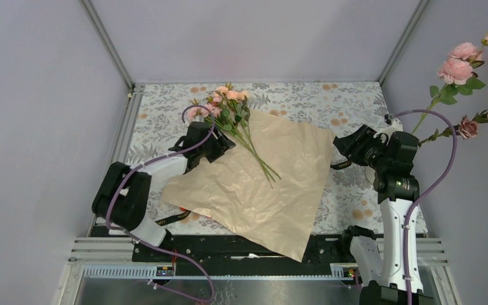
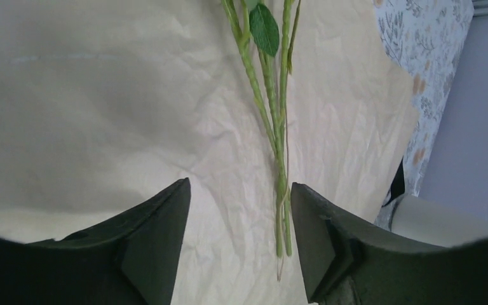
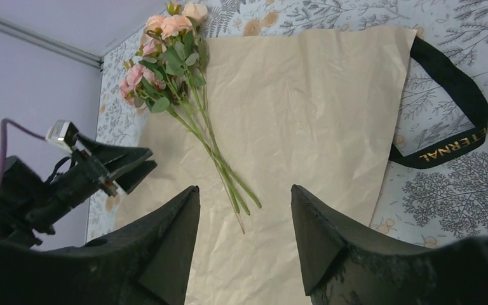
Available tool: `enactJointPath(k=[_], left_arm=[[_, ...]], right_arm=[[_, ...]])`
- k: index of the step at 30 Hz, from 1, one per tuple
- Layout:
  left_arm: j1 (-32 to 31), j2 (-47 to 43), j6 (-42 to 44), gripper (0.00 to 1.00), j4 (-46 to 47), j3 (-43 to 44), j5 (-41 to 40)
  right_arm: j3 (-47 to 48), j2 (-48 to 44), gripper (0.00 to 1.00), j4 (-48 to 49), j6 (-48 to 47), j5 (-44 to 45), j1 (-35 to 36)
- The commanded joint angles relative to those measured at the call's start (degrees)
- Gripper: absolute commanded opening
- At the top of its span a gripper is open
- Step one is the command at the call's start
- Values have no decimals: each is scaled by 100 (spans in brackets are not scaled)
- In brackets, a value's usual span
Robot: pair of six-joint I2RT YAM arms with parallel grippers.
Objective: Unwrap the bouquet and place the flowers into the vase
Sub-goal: Pick up the fake flower from the wrapping paper.
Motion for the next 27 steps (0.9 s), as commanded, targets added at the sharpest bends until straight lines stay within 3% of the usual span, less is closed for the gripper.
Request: enactJointPath(k=[1, 8, 19, 27], left_arm=[[-42, 634, -250, 59, 852, 581, -311], [-42, 1572, -350, 49, 1005, 1187, -385], [-42, 2238, -521, 29, 911, 1584, -558], [-42, 2450, -534, 26, 1033, 1641, -495]], right_arm=[[-86, 90, 61, 238, -53, -154, 151], [-117, 330, 59, 314, -118, -172, 284], [-129, 549, 59, 362, -214, -197, 313], [-109, 631, 58, 362, -258, -238, 313]])
